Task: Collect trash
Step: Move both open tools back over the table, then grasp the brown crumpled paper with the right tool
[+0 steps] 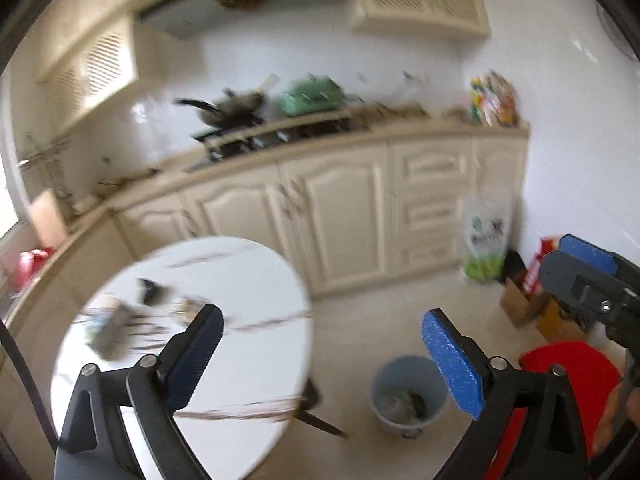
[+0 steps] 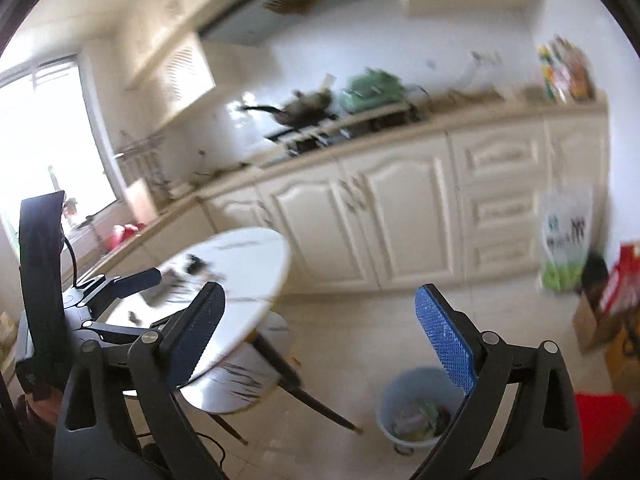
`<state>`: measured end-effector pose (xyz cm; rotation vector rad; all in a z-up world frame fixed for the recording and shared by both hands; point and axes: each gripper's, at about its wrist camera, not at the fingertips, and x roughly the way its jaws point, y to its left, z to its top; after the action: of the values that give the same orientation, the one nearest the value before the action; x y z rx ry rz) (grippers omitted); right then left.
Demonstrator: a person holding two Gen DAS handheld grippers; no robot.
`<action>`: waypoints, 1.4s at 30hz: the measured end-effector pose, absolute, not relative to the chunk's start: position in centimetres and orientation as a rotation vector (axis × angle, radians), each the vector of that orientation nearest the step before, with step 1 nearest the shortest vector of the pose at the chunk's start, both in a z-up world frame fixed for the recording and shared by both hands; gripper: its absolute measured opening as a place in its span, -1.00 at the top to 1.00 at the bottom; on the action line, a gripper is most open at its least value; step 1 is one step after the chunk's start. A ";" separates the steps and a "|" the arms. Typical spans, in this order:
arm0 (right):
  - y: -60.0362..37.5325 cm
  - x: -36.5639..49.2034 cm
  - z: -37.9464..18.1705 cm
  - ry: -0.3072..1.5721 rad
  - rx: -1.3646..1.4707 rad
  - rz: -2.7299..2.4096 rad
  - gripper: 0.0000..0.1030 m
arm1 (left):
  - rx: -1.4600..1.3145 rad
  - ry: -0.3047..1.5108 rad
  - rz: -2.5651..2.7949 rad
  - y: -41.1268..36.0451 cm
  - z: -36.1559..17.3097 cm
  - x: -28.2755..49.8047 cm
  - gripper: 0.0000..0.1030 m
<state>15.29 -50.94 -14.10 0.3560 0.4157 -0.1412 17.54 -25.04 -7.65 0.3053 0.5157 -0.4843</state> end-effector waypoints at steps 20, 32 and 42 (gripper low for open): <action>-24.8 21.8 -5.2 0.264 0.007 0.084 -1.00 | 0.067 0.225 -0.104 0.3 -5.6 -1.2 -0.99; -23.9 27.3 -8.5 0.351 -0.028 0.092 -1.00 | 0.050 0.305 -0.046 0.9 -6.2 10.1 -0.99; -30.0 39.4 -19.9 0.739 0.025 0.063 -1.00 | 0.040 0.562 0.000 3.1 -9.4 24.5 -0.99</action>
<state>39.38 -29.96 -19.91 0.0254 0.7389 0.0631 24.54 3.15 -9.36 0.0398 0.5615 0.0003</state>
